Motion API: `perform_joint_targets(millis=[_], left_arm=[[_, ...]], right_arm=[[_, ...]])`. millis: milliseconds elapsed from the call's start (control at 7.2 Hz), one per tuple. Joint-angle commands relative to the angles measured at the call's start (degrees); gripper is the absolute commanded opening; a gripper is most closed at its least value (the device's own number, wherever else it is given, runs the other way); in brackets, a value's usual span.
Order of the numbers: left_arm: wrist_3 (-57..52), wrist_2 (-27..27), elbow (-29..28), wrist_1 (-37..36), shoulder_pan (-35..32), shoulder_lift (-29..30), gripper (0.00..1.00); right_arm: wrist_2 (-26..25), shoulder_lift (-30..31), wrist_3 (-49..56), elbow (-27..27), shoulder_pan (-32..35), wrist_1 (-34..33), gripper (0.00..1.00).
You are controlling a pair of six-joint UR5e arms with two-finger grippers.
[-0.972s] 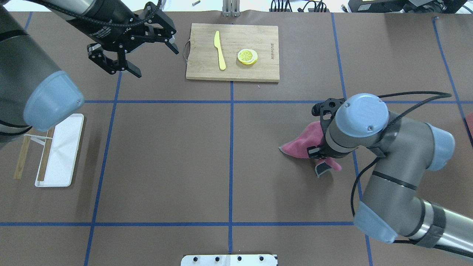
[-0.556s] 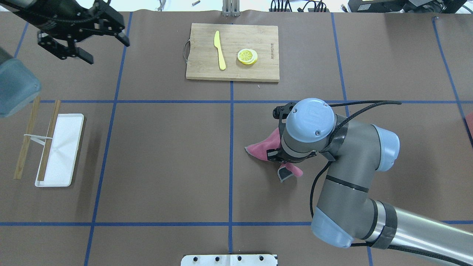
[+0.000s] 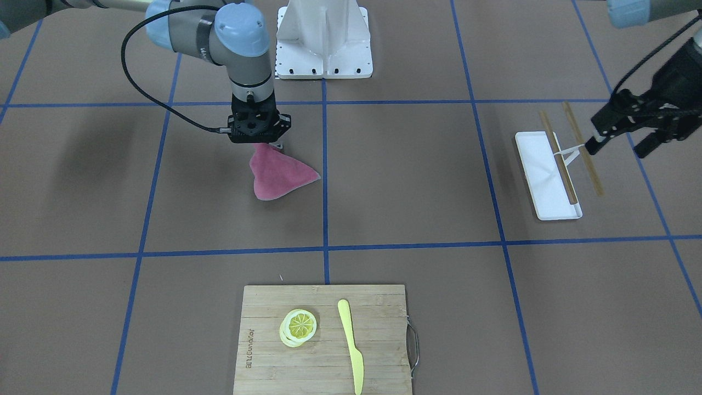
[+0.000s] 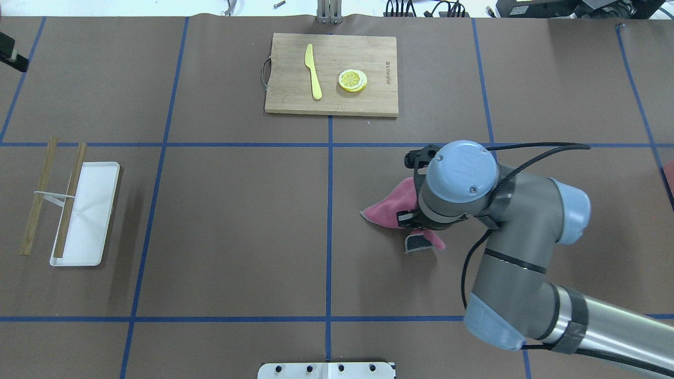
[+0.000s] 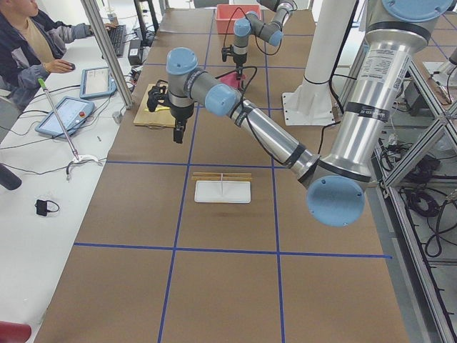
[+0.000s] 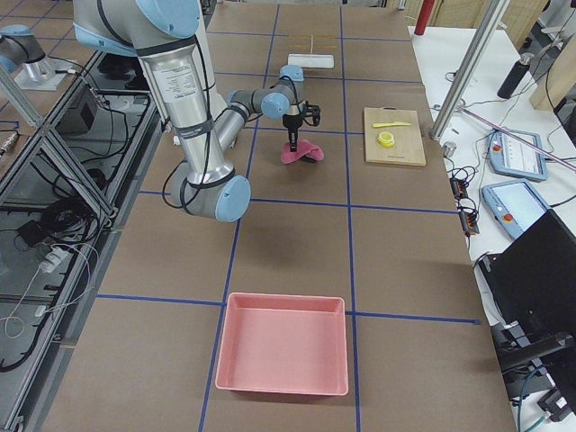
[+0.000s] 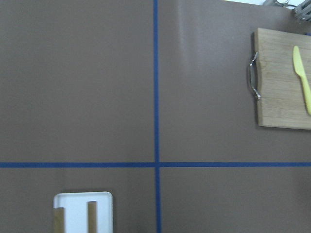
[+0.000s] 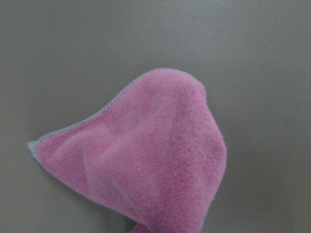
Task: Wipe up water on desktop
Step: 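Wipe the pink cloth back and forth across the table with the right gripper, then carry the pink cloth with the right gripper into the pink bin and release it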
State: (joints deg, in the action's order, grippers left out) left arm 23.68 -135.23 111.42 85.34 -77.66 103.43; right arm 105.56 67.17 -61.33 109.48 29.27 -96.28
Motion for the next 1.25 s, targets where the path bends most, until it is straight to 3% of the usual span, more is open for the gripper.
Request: perform_joint_targets(millis=[0, 278, 417, 556, 694, 1111], left_arm=[[-12.05, 0.05, -1.98, 0.00, -5.29, -3.58, 0.98], [-15.66, 0.05, -4.18, 0.09, -6.53, -3.76, 0.98], [-16.21, 0.49, -4.28, 0.09, -7.15, -5.41, 0.98], [-20.91, 2.93, -5.76, -0.09, -7.42, -6.21, 0.98], [-26.88, 3.13, -8.38, -0.26, -9.25, -6.39, 0.98], [-29.83, 3.05, -9.20, -0.18, -10.05, -12.19, 0.98]], right_arm=[[2.44, 11.62, 11.17, 4.58, 6.11, 0.31, 0.00], [3.41, 18.14, 19.37, 7.13, 11.22, 0.22, 0.00], [8.81, 20.26, 22.02, 10.02, 17.25, -0.22, 0.00], [14.09, 23.50, 31.53, 10.39, 24.96, -0.22, 0.00], [15.53, 26.75, 39.63, 10.22, 31.57, -0.40, 0.00], [18.97, 35.72, 55.13, 9.61, 48.80, -0.66, 0.00]])
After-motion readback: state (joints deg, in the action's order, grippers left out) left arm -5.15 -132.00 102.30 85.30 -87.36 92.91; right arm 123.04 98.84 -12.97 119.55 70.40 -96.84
